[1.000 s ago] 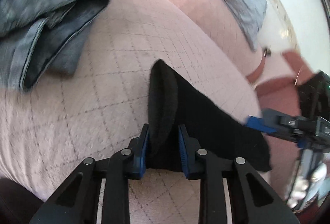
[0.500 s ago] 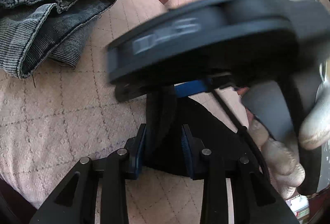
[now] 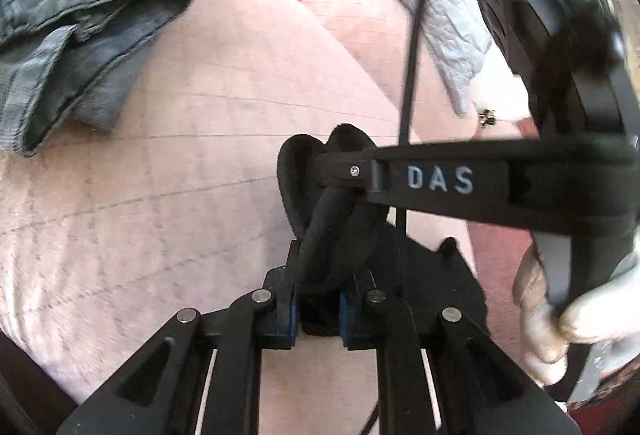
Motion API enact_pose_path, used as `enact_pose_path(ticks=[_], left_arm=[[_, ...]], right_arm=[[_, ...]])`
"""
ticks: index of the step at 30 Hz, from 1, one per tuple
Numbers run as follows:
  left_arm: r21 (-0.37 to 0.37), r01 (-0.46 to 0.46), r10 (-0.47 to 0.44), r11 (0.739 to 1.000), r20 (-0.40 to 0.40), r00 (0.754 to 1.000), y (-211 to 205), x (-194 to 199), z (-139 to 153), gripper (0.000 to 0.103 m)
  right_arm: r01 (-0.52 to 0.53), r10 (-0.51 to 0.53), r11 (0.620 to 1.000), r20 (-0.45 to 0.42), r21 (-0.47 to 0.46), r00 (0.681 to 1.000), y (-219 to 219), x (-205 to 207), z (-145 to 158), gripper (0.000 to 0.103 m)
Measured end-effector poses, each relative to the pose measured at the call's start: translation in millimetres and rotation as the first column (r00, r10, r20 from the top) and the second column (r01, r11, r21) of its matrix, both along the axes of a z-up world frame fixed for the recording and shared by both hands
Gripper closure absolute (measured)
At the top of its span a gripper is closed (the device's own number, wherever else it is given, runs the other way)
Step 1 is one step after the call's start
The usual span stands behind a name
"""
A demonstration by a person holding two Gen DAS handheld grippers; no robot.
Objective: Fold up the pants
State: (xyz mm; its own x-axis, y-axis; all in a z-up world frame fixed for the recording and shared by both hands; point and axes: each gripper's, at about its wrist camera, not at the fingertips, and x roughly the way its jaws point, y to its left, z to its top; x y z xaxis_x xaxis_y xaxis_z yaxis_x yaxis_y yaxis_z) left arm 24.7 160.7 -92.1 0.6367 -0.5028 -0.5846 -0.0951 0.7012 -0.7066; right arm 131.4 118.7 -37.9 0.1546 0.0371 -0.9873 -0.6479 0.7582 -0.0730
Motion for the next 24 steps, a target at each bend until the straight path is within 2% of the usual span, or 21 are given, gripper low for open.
enact_pose_path(ticks=[2, 6, 10, 13, 17, 24], left_arm=[[-0.002, 0.023, -0.023, 1.000, 0.011, 1.000, -12.3, 1.2, 7.5, 0.090], [0.045, 0.070, -0.071, 0.997, 0.032, 0.997, -47.5, 3.1, 19.1, 0.090], [0.020, 0.092, -0.092, 0.996, 0.004, 0.996, -63.7, 13.5, 18.0, 0.090], [0.029, 0.123, -0.123, 0.992, 0.007, 0.992, -73.3, 24.1, 21.1, 0.090], [0.048, 0.189, -0.190, 0.981, 0.012, 0.982, -106.8, 32.3, 25.2, 0.090], [0.112, 0.308, -0.307, 0.945, -0.031, 0.951, -174.7, 64.0, 18.0, 0.090]], right_arm=[[0.041, -0.041, 0.998, 0.005, 0.049, 0.999, -19.4, 1.1, 10.2, 0.093], [0.108, -0.109, 0.985, 0.002, 0.132, 0.994, -64.0, 4.7, 24.2, 0.093], [0.169, -0.169, 0.972, -0.012, 0.166, 0.985, -103.2, 9.7, 24.4, 0.093], [0.217, -0.216, 0.955, -0.029, 0.200, 0.976, -132.3, 5.0, 22.2, 0.093], [0.295, -0.290, 0.925, -0.057, 0.240, 0.955, -171.9, 9.6, 18.8, 0.093], [0.417, -0.412, 0.876, -0.071, 0.244, 0.908, -245.6, 15.1, 0.7, 0.093]])
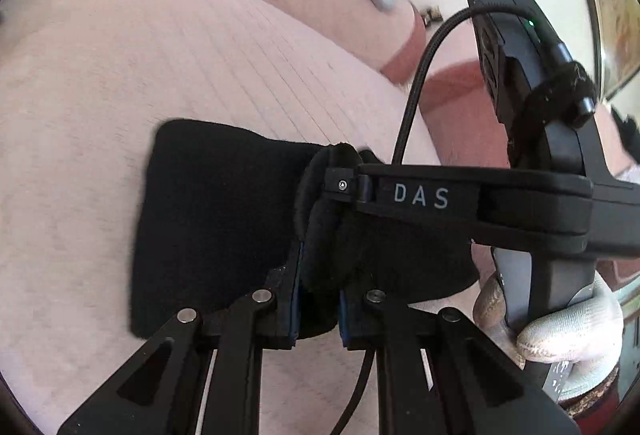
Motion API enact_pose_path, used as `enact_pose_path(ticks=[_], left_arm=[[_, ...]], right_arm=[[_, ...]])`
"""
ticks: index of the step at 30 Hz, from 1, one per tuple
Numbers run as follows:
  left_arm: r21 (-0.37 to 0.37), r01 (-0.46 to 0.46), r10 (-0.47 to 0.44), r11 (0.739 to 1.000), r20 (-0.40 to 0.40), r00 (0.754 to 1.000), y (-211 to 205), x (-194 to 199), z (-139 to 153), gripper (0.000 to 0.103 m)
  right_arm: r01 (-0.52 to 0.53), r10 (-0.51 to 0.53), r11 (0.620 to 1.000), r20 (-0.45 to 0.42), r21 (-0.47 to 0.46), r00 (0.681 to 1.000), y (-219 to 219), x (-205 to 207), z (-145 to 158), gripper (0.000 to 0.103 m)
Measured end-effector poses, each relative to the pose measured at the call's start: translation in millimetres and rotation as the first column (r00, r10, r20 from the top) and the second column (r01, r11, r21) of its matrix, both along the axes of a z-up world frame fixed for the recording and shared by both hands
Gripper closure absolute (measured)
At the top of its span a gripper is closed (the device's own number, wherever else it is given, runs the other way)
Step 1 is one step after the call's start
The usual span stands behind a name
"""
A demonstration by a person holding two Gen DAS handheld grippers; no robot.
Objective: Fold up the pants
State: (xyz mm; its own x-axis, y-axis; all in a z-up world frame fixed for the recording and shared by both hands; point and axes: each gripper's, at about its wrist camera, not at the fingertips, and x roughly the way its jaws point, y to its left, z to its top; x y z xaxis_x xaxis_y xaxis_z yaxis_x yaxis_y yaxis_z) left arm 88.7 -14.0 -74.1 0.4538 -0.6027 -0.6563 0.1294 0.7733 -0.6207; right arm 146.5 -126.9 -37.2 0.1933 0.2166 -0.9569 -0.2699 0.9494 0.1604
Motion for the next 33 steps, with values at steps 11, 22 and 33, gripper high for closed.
enact_pose_path(ticks=[11, 22, 33], left_arm=[[0.073, 0.139, -0.142, 0.988, 0.033, 0.989, -27.3, -9.1, 28.4, 0.075], [0.085, 0.018, -0.023, 0.996, 0.058, 0.998, 36.4, -34.5, 33.6, 0.064], [0.104, -0.041, 0.036, 0.994, 0.044, 0.998, 63.7, -30.5, 27.5, 0.064]], right_arm=[[0.222, -0.228, 0.950, 0.003, 0.221, 0.974, -110.2, -4.6, -10.1, 0.049], [0.156, -0.187, 0.929, 0.061, 0.335, 0.981, -89.6, -35.1, 16.5, 0.044], [0.163, -0.171, 0.983, 0.089, 0.087, 0.981, -55.3, -49.1, -16.0, 0.097]])
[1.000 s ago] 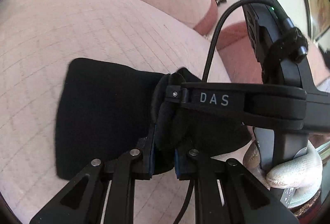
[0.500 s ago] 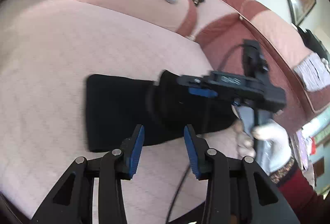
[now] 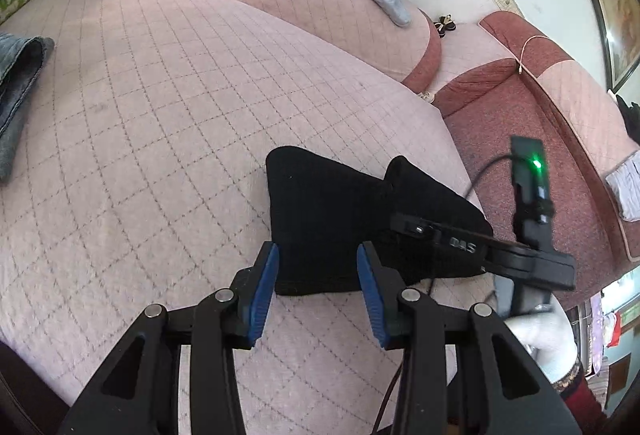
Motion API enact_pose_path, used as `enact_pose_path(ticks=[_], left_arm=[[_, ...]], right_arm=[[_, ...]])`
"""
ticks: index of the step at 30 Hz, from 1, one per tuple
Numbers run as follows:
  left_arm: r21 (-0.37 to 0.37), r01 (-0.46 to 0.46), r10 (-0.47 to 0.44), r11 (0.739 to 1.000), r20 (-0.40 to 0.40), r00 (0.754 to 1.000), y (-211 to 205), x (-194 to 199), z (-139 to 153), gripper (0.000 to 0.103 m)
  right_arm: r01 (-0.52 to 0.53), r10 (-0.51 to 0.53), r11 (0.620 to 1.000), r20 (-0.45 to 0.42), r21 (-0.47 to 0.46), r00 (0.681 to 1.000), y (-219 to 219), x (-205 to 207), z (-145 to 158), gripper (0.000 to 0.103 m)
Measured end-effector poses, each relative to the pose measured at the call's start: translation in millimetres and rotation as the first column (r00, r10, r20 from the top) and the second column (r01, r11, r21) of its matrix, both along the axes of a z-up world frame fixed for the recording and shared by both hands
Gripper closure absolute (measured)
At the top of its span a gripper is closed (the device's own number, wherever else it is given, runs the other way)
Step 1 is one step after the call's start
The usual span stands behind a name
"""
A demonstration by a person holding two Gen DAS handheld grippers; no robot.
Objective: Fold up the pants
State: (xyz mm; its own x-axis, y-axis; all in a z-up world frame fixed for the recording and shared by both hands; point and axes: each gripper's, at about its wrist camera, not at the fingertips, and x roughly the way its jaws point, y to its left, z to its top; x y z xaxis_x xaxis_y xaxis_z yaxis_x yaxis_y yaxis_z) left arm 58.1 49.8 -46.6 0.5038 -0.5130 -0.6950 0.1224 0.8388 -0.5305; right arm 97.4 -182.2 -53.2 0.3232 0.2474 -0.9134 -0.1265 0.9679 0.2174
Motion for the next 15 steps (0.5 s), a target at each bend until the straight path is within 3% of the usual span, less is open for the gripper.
enact_pose_path(ticks=[5, 7, 9, 12, 15], left_arm=[[0.032, 0.049, -0.048, 0.998, -0.026, 0.999, -20.0, 19.4, -13.3, 0.064], [0.060, 0.060, -0.057, 0.996, -0.047, 0.997, -28.9, 27.4, -23.7, 0.064], [0.094, 0.074, -0.071, 0.993, -0.039, 0.997, -36.5, 31.3, -30.6, 0.064], [0.104, 0.076, -0.074, 0.992, -0.018, 0.997, -38.7, 31.3, -32.6, 0.062], [0.093, 0.072, -0.071, 0.993, -0.018, 0.997, -37.0, 31.0, -33.5, 0.062]], right_arm=[[0.094, -0.093, 0.995, -0.050, 0.016, 0.994, -37.7, -5.6, -17.4, 0.099], [0.133, -0.128, 0.984, -0.051, 0.117, 0.991, -54.7, -10.9, -16.7, 0.099], [0.147, -0.146, 0.976, -0.012, 0.159, 0.989, -62.0, -16.3, -4.4, 0.096], [0.121, -0.141, 0.940, 0.041, 0.320, 0.989, -64.5, -25.4, 15.2, 0.096], [0.075, -0.105, 0.916, 0.056, 0.394, 0.993, -49.7, -22.6, 22.6, 0.093]])
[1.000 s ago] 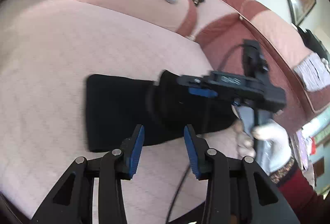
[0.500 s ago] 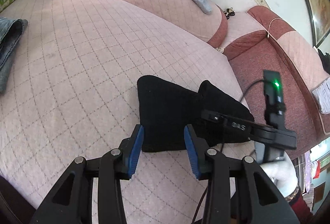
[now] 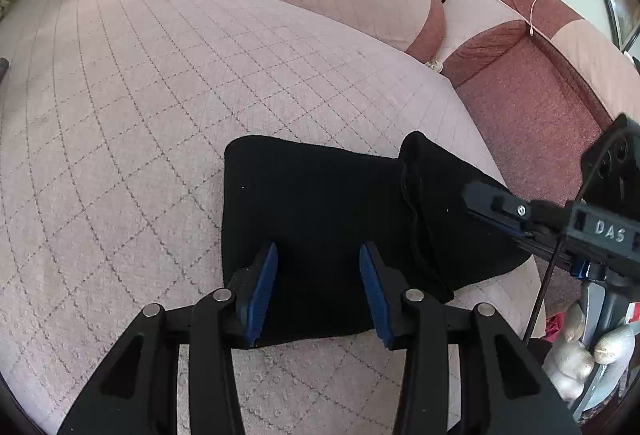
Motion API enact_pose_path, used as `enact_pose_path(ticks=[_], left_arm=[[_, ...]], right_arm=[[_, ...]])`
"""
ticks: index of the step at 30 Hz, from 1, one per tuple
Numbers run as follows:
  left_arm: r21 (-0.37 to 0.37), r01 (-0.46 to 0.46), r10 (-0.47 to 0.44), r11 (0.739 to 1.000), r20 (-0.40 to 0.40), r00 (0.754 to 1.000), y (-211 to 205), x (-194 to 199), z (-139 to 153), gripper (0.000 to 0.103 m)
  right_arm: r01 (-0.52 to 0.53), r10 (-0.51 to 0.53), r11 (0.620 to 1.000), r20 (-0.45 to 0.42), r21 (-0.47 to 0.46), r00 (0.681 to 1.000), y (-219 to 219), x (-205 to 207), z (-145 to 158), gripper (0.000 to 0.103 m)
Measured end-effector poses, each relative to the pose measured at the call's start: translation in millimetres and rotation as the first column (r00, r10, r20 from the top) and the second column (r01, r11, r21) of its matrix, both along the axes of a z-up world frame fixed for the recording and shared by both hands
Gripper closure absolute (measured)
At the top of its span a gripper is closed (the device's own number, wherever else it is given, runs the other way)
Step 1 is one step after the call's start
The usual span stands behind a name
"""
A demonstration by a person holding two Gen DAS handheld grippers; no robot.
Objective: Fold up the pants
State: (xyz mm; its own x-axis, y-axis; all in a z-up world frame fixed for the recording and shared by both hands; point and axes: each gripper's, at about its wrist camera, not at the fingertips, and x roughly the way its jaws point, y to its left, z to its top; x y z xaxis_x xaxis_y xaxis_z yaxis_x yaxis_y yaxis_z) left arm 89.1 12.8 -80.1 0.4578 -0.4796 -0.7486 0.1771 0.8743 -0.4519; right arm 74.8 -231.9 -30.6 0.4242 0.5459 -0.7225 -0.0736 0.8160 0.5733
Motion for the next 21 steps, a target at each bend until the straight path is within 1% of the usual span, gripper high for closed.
enact_pose_path(ticks=[1, 2, 3, 4, 5, 6, 7, 8, 9, 10, 12, 13, 14, 15, 16, 19, 21], left_arm=[[0.001, 0.004, -0.004, 1.000, 0.001, 1.000, 1.1, -0.4, 0.3, 0.062], [0.004, 0.003, -0.003, 1.000, 0.001, 1.000, 0.2, -1.4, 0.3, 0.061], [0.003, 0.003, -0.003, 1.000, 0.000, 1.000, 1.2, -2.4, 1.1, 0.062], [-0.004, -0.002, 0.002, 1.000, -0.003, 1.000, 2.8, -4.0, 3.0, 0.062], [-0.015, -0.008, 0.008, 1.000, -0.004, 1.000, 5.0, -6.7, 6.0, 0.061], [-0.024, -0.009, 0.009, 1.000, -0.004, 1.000, 6.9, -8.7, 7.8, 0.061], [-0.036, -0.008, 0.008, 0.999, -0.001, 1.000, 9.5, -11.4, 10.4, 0.061], [-0.044, -0.007, 0.007, 0.999, 0.002, 1.000, 11.7, -14.3, 12.2, 0.061], [-0.049, -0.009, 0.009, 0.999, 0.005, 1.000, 14.1, -17.4, 13.3, 0.061], [-0.054, -0.011, 0.011, 0.998, 0.006, 1.000, 16.2, -20.1, 13.6, 0.061], [-0.059, -0.015, 0.016, 0.998, 0.008, 1.000, 18.7, -23.8, 14.2, 0.061], [-0.058, -0.018, 0.019, 0.998, 0.009, 1.000, 19.4, -25.0, 14.4, 0.061], [-0.058, -0.020, 0.020, 0.998, 0.010, 1.000, 19.6, -25.4, 14.7, 0.061], [-0.058, -0.021, 0.021, 0.998, 0.010, 1.000, 19.9, -25.4, 14.9, 0.061], [-0.056, -0.021, 0.021, 0.998, 0.009, 1.000, 20.1, -24.6, 14.8, 0.061], [-0.063, -0.026, 0.026, 0.998, 0.005, 1.000, 20.8, -20.4, 15.2, 0.061], [-0.072, -0.028, 0.028, 0.997, 0.007, 1.000, 18.8, -16.4, 15.4, 0.061]], right_arm=[[-0.018, 0.018, 0.999, -0.008, 0.031, 1.000, 6.6, 3.8, -2.7, 0.090], [-0.023, 0.024, 0.999, -0.015, 0.045, 1.000, 10.4, 9.5, -5.9, 0.090], [-0.026, 0.028, 0.998, -0.021, 0.057, 0.999, 15.0, 14.4, -10.5, 0.090], [-0.027, 0.028, 0.999, -0.031, 0.045, 0.999, 20.3, 18.3, -14.6, 0.090], [-0.012, 0.011, 1.000, -0.047, -0.026, 0.999, 27.5, 23.6, -18.1, 0.090], [0.002, -0.007, 0.995, -0.051, -0.103, 0.999, 36.2, 27.9, -20.2, 0.087], [0.008, -0.014, 0.987, -0.039, -0.160, 0.999, 42.0, 28.4, -19.8, 0.081], [0.009, -0.015, 0.979, -0.027, -0.204, 1.000, 48.6, 30.9, -20.4, 0.075], [0.010, -0.015, 0.968, -0.020, -0.250, 1.000, 54.3, 30.6, -21.3, 0.062], [0.005, -0.011, 0.958, -0.019, -0.286, 1.000, 57.6, 30.5, -22.4, 0.055], [-0.023, 0.010, 0.924, -0.036, -0.381, 0.999, 69.8, 30.8, -30.6, 0.055], [-0.034, 0.021, 0.914, -0.036, -0.403, 0.999, 70.1, 26.1, -33.4, 0.055], [-0.046, 0.032, 0.910, -0.039, -0.413, 0.999, 71.8, 25.4, -37.3, 0.065], [-0.065, 0.054, 0.913, -0.039, -0.402, 0.998, 73.4, 22.9, -38.4, 0.092], [-0.076, 0.066, 0.922, -0.039, -0.380, 0.997, 69.5, 21.3, -35.6, 0.095], [-0.043, 0.039, 0.941, -0.019, -0.335, 0.999, 54.8, 18.7, -26.0, 0.096], [-0.032, 0.024, 0.946, -0.027, -0.321, 0.999, 45.0, 15.3, -23.2, 0.096]])
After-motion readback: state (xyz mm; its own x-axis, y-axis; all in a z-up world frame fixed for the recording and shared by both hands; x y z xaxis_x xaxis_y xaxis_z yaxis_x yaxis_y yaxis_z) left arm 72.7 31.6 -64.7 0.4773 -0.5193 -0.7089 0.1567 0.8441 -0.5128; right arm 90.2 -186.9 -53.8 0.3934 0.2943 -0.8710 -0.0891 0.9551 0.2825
